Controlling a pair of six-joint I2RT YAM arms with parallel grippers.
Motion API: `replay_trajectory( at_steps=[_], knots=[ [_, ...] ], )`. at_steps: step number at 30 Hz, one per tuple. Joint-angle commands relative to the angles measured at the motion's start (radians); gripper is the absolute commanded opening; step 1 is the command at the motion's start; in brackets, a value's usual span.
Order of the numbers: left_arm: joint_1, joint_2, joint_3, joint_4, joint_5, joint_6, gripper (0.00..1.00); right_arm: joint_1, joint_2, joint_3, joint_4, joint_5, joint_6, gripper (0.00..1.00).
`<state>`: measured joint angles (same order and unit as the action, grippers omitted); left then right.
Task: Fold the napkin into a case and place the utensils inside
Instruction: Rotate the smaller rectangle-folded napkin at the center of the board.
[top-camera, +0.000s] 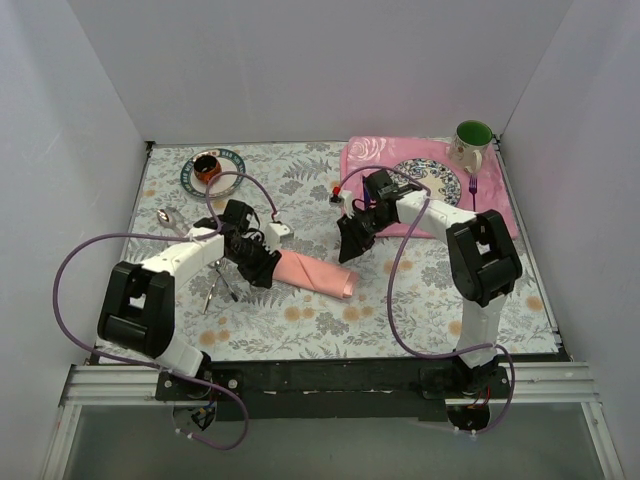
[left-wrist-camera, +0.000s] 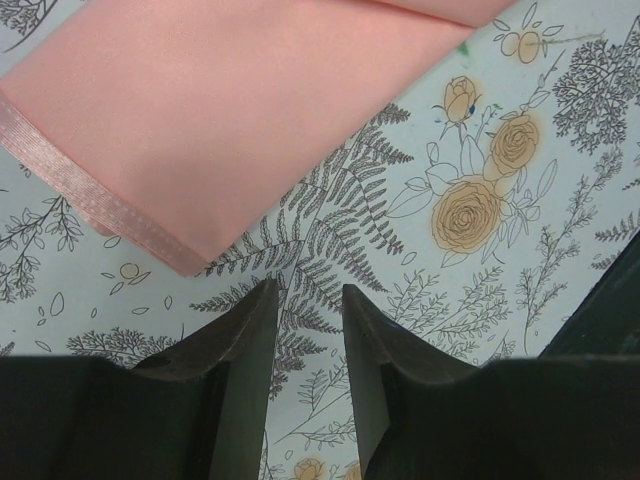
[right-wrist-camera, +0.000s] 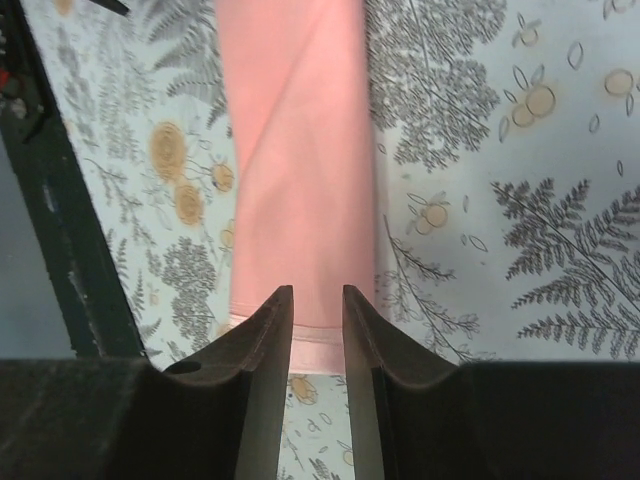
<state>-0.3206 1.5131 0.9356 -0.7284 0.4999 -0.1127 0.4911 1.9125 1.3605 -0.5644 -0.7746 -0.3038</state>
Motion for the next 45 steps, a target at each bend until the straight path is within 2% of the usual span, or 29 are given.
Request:
replay_trajectory(
  at_steps=[1, 3, 5, 14, 18, 23, 27, 29, 36, 40, 41, 43, 44, 45],
  knots=[
    [-0.011, 0.035, -0.017, 0.049, -0.053, -0.033, 0.31, -0.002, 0.023, 0.009, -0.020, 0.090, -0.047, 0.38],
    [-0.011, 0.061, -0.020, 0.078, -0.063, -0.059, 0.31, -0.002, 0.031, -0.021, -0.023, 0.084, -0.058, 0.41],
    [-0.009, 0.082, -0.014, 0.098, -0.080, -0.083, 0.30, -0.003, 0.028, -0.061, -0.012, 0.069, -0.070, 0.49],
    [0.003, 0.177, 0.051, 0.173, -0.107, -0.150, 0.31, 0.026, 0.016, -0.135, -0.023, -0.015, -0.107, 0.50],
    [0.006, 0.222, 0.095, 0.195, -0.106, -0.173, 0.32, 0.076, 0.000, -0.175, -0.009, -0.064, -0.090, 0.50],
    [0.009, 0.269, 0.141, 0.225, -0.087, -0.203, 0.34, 0.167, -0.041, -0.261, 0.070, -0.121, 0.000, 0.52],
    [0.009, 0.311, 0.170, 0.245, -0.058, -0.242, 0.35, 0.231, -0.084, -0.322, 0.207, -0.134, 0.145, 0.62],
    [0.011, 0.321, 0.177, 0.247, -0.041, -0.263, 0.36, 0.247, -0.083, -0.322, 0.254, -0.140, 0.175, 0.63],
    [0.084, 0.234, 0.221, 0.187, 0.063, -0.329, 0.41, 0.248, -0.101, -0.288, 0.320, -0.153, 0.216, 0.66],
    [0.190, 0.127, 0.294, 0.078, 0.120, -0.407, 0.50, 0.218, -0.156, -0.236, 0.253, -0.129, 0.175, 0.66],
    [0.248, 0.105, 0.311, 0.057, 0.123, -0.416, 0.55, 0.192, -0.203, -0.229, 0.232, -0.103, 0.142, 0.66],
    [0.296, 0.015, 0.337, 0.003, 0.083, -0.435, 0.61, 0.166, -0.257, -0.195, 0.172, -0.065, 0.111, 0.67],
    [0.316, -0.016, 0.339, -0.012, 0.065, -0.433, 0.69, 0.144, -0.311, -0.176, 0.150, -0.005, 0.071, 0.70],
    [0.362, -0.052, 0.335, -0.025, 0.022, -0.432, 0.73, 0.133, -0.337, -0.160, 0.132, 0.027, 0.052, 0.76]
  ],
)
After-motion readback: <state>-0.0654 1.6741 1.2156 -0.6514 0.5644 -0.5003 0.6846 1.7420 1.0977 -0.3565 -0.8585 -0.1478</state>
